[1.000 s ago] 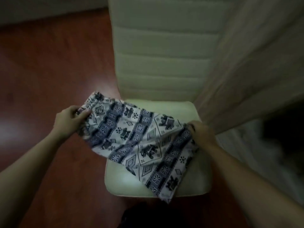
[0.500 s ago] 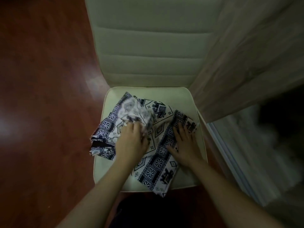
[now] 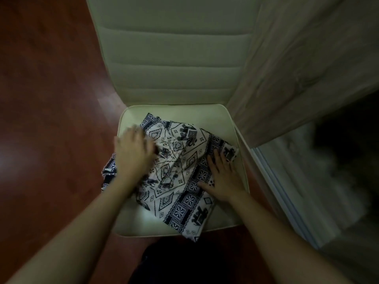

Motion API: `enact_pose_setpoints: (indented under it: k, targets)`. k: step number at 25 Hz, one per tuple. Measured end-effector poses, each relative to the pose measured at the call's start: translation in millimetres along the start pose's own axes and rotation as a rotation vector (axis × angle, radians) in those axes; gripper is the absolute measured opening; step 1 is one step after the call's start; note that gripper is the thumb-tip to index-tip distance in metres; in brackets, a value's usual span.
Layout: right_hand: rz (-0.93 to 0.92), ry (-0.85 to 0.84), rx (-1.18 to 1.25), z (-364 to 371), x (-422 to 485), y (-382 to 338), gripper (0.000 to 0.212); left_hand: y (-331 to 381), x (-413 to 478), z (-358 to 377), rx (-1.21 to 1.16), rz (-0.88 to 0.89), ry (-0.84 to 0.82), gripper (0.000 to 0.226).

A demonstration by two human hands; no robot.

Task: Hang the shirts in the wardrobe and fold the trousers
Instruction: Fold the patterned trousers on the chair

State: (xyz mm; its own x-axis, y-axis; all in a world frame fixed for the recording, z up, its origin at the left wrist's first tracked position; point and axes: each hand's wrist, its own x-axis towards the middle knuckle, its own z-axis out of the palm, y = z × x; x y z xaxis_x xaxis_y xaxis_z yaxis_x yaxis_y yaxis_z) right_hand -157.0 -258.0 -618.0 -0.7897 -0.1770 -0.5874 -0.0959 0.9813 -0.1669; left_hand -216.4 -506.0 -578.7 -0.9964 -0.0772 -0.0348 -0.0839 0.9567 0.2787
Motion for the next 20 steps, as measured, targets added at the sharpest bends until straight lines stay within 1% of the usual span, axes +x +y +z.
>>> enact_pose_setpoints:
  k: [1,2,3,4,5,6,7,9,10,12,13,15,16,17,19,20]
  targets:
    - [-0.005,0.008,-0.011,-1,-1,0,0.111,-18,18,-4,0.053,-0.074,-0.052,0.064]
    - [-0.023,0.026,-0.033,0,-4,1,0.106,-34,32,-6,0.104,-0.137,-0.165,0.078]
    - [-0.047,0.041,-0.058,1,-6,2,0.100,-48,42,-6,0.092,-0.174,-0.315,0.093]
    - [-0.072,0.043,-0.080,2,-8,5,0.098,-53,46,-7,0.025,-0.185,-0.455,0.099]
    - [-0.091,0.034,-0.092,1,-11,6,0.100,-53,45,-9,-0.074,-0.181,-0.558,0.093]
    - [-0.094,0.022,-0.089,0,-14,7,0.103,-51,45,-9,-0.161,-0.151,-0.595,0.079]
    - [-0.091,0.017,-0.079,-3,-16,7,0.105,-47,46,-10,-0.204,-0.089,-0.579,0.063]
    - [-0.077,0.042,0.002,-10,-22,3,0.105,-31,54,-19,-0.167,0.082,-0.473,0.036]
    - [-0.065,0.034,0.113,-12,-25,-1,0.102,-20,59,-25,-0.106,0.180,-0.385,0.031]
    - [-0.002,-0.032,0.473,-15,-29,-7,0.088,5,68,-36,0.046,0.411,-0.154,0.029]
    - [0.057,-0.071,0.696,-17,-30,-9,0.087,14,67,-39,0.116,0.540,-0.028,0.029]
    - [0.248,-0.098,1.127,-19,-28,-12,0.101,25,48,-39,0.189,0.752,0.185,0.032]
    - [0.339,-0.081,1.301,-20,-26,-12,0.103,29,30,-35,0.166,0.813,0.253,0.033]
    - [0.395,-0.048,1.449,-21,-26,-10,0.101,30,7,-26,0.114,0.859,0.308,0.031]
    - [0.426,0.020,1.618,-21,-28,-8,0.091,25,-45,3,0.041,0.915,0.372,0.025]
    - [0.418,0.044,1.652,-21,-29,-7,0.091,19,-68,20,0.053,0.918,0.353,0.028]
